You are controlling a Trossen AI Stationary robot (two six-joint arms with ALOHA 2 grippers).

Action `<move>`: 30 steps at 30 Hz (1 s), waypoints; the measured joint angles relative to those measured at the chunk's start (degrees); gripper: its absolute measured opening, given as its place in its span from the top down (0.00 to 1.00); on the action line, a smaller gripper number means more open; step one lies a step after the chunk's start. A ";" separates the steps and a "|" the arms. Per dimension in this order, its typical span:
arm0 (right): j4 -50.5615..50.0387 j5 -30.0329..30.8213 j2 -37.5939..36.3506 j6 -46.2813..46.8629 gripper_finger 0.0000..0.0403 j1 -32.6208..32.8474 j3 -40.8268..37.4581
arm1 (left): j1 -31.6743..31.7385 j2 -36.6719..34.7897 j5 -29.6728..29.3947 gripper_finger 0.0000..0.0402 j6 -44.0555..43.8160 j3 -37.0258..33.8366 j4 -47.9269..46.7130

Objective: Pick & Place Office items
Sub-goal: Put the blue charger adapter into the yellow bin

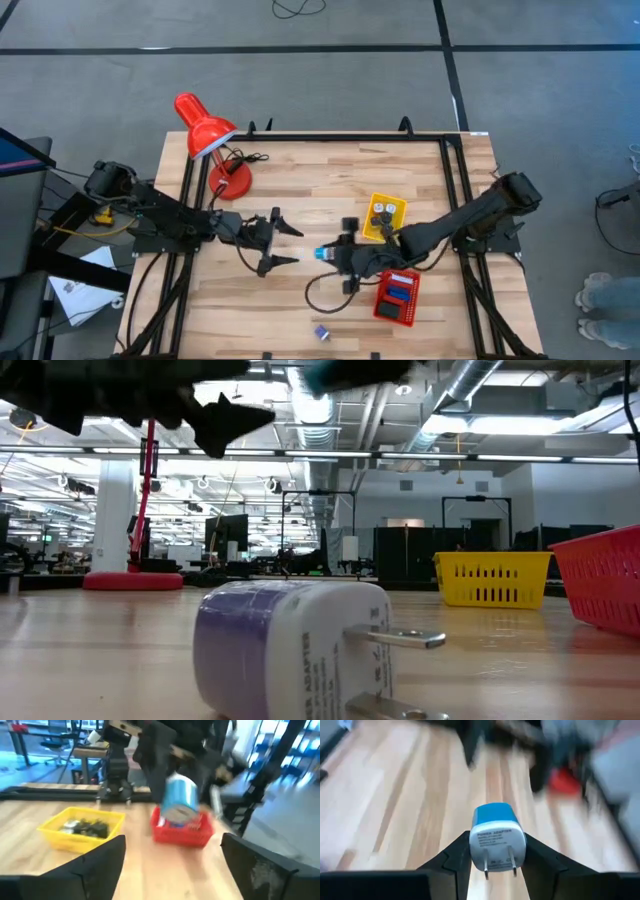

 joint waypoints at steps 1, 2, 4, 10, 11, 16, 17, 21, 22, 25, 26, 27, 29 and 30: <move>-4.33 -0.08 -0.97 4.26 0.67 -0.13 0.00 | 0.31 0.00 0.00 0.18 2.03 0.00 -0.98; -8.75 -0.21 -1.83 8.62 0.67 -0.53 0.00 | 0.62 0.00 -0.02 0.17 3.58 0.00 -1.91; -18.05 -0.53 -3.28 17.26 0.67 -1.62 0.00 | 1.04 0.00 0.00 0.15 5.14 -0.02 -2.30; -39.46 -5.54 -5.54 37.22 0.67 -7.46 0.00 | 1.51 0.00 -0.06 0.13 5.37 -0.02 -2.23; -42.46 -7.33 -5.56 39.26 0.67 -8.80 0.00 | 1.51 0.00 -0.07 0.13 5.37 -0.02 -2.23; -50.09 -12.97 -5.56 41.54 0.67 -14.77 -0.02 | 1.51 0.00 -0.13 0.14 5.39 -0.02 -2.30; -50.60 -14.69 -5.56 41.18 0.67 -15.62 -0.02 | 1.51 0.00 -0.13 0.14 5.39 -0.02 -2.41; -50.98 -19.58 -5.55 41.08 0.67 -17.12 -0.08 | 1.51 0.00 -0.18 0.13 5.39 -0.02 -4.29; -50.44 -20.42 -5.38 40.99 0.67 -17.16 -0.39 | 1.51 0.00 -0.22 0.13 5.39 -0.02 -4.80; -49.79 -21.70 -4.50 40.89 0.67 -17.59 -1.75 | 1.51 0.00 -0.26 0.13 5.39 -0.02 -6.73; -48.76 -21.68 -4.42 40.49 0.67 -17.57 -2.23 | 1.51 0.00 -0.26 0.13 5.39 -0.02 -7.04; -47.21 -21.70 -4.42 40.00 0.67 -17.57 -2.76 | 1.51 0.00 -0.26 0.14 5.39 -0.02 -7.25; -44.96 -21.86 -4.42 39.83 0.67 -17.96 -4.22 | 1.51 0.00 -0.26 0.14 5.39 -0.02 -7.39; -44.07 -22.07 -4.42 39.84 0.67 -18.22 -5.10 | 1.51 0.00 -0.26 0.13 5.39 -0.02 -7.34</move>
